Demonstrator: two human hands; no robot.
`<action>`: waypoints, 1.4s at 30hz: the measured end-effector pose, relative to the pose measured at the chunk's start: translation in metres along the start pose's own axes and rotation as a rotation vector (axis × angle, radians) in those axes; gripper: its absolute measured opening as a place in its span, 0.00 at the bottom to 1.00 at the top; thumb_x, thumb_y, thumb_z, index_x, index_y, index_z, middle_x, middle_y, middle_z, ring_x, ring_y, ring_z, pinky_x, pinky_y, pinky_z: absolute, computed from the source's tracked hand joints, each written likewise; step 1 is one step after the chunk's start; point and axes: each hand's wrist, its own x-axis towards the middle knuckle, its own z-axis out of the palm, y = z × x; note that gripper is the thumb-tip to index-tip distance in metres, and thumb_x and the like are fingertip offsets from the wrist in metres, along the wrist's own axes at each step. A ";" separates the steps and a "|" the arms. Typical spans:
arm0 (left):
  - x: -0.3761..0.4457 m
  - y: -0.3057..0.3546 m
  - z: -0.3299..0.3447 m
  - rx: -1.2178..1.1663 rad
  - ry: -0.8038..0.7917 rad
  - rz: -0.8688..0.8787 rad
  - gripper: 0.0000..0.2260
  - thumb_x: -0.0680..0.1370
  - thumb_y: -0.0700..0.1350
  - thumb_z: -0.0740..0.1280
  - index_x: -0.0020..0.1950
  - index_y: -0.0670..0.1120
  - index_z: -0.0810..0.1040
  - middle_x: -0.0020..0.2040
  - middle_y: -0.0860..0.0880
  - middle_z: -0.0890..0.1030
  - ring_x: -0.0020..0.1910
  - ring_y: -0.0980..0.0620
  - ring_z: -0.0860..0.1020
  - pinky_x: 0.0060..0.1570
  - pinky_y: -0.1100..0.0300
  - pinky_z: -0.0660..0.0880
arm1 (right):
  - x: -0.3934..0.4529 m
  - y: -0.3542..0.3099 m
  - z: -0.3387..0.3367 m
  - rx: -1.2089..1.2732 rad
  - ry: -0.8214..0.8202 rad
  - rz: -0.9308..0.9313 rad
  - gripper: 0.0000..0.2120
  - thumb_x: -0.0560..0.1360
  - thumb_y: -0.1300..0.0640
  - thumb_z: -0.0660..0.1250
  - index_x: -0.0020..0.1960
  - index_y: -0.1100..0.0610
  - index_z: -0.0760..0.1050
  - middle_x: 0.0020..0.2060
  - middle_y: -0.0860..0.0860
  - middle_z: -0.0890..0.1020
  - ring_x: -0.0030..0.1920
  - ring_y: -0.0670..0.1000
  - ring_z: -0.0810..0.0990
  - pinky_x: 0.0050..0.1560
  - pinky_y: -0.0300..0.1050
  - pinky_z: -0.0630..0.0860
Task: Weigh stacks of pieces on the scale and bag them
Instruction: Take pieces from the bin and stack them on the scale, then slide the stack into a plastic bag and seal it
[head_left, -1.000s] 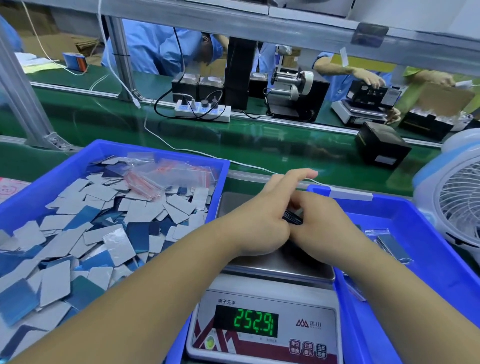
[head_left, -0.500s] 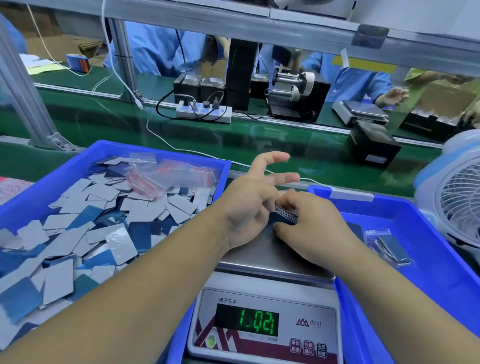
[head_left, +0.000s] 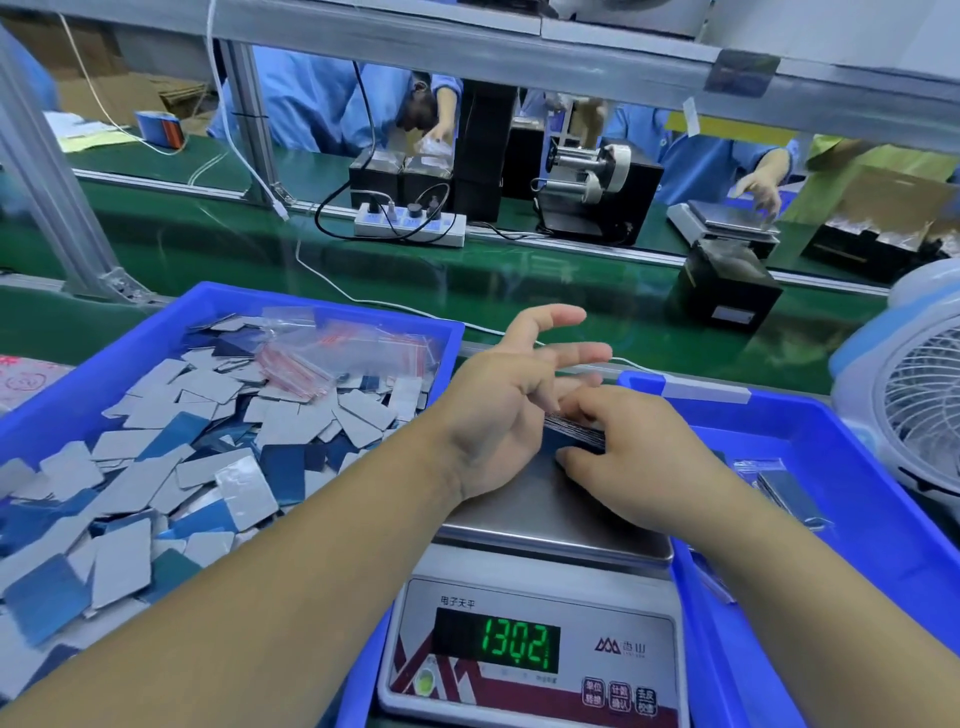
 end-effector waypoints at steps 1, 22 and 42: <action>0.001 -0.001 -0.001 -0.011 0.000 0.002 0.32 0.58 0.32 0.54 0.61 0.48 0.74 0.60 0.38 0.80 0.64 0.39 0.77 0.68 0.50 0.69 | 0.000 -0.001 0.001 0.004 0.013 -0.003 0.10 0.70 0.55 0.69 0.50 0.47 0.78 0.40 0.40 0.76 0.43 0.46 0.72 0.39 0.42 0.67; 0.007 0.073 -0.080 1.178 0.433 -0.120 0.11 0.78 0.35 0.58 0.49 0.44 0.80 0.42 0.41 0.84 0.36 0.46 0.77 0.30 0.63 0.75 | -0.005 -0.018 0.004 0.263 0.056 0.031 0.11 0.68 0.53 0.76 0.44 0.41 0.77 0.39 0.34 0.80 0.45 0.32 0.76 0.43 0.24 0.68; 0.023 0.025 -0.144 1.770 0.687 -0.015 0.12 0.77 0.45 0.62 0.46 0.59 0.82 0.44 0.57 0.80 0.61 0.48 0.68 0.48 0.52 0.55 | -0.008 -0.033 0.007 0.223 0.020 -0.080 0.12 0.68 0.54 0.77 0.44 0.40 0.77 0.39 0.23 0.75 0.39 0.31 0.74 0.40 0.23 0.66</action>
